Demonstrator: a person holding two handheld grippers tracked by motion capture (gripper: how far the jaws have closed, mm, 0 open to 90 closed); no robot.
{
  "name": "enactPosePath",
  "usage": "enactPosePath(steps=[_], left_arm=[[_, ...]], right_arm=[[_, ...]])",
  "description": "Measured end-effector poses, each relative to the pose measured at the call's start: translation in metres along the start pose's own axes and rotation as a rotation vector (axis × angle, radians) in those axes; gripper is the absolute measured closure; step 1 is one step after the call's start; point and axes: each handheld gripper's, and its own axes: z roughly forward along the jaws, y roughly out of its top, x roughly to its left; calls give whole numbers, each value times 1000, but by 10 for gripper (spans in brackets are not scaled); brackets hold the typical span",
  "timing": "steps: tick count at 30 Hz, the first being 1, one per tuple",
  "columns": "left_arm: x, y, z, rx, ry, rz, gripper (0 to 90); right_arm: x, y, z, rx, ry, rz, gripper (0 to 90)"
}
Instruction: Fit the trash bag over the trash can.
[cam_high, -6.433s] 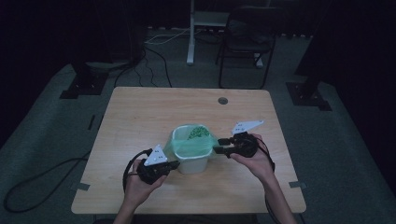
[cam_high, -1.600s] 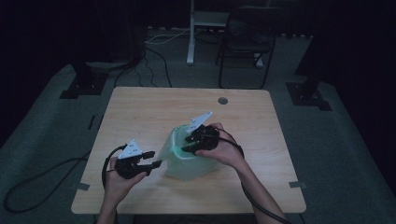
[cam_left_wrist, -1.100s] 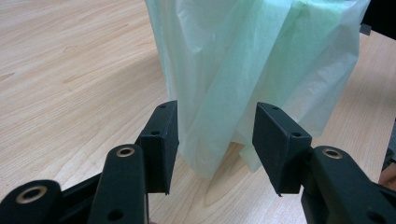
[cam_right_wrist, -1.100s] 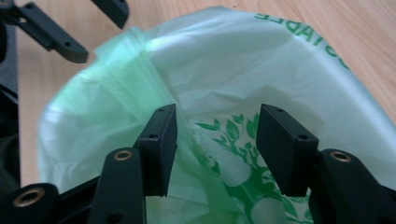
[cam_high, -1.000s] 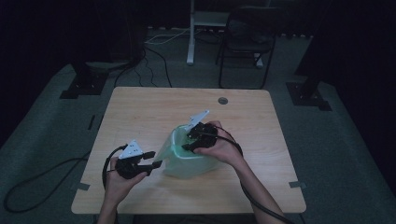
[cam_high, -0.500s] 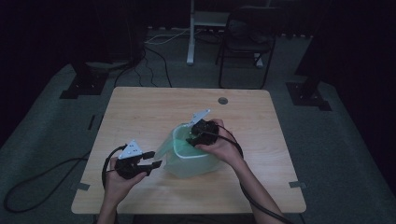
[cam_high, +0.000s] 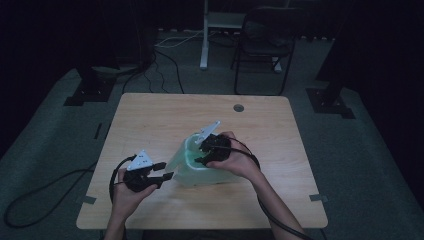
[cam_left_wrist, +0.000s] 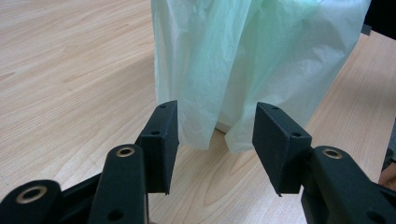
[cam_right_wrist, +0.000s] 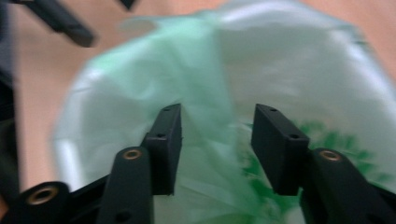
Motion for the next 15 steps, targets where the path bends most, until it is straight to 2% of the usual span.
enactPosePath(steps=[1,5,8,11,15], left_arm=[[0,0,0,0,0,0,516],[0,0,0,-1,1,-1,516],[0,0,0,-1,2,-2,516],[0,0,0,-1,1,-2,516],[0,0,0,0,0,-3,516]], right_arm=[[1,0,0,-2,28,-4,542],[1,0,-1,-24,88,0,539],[0,0,-2,-34,108,5,538],[-2,-1,-3,-17,62,14,537],[-8,-4,-4,17,-29,35,537]])
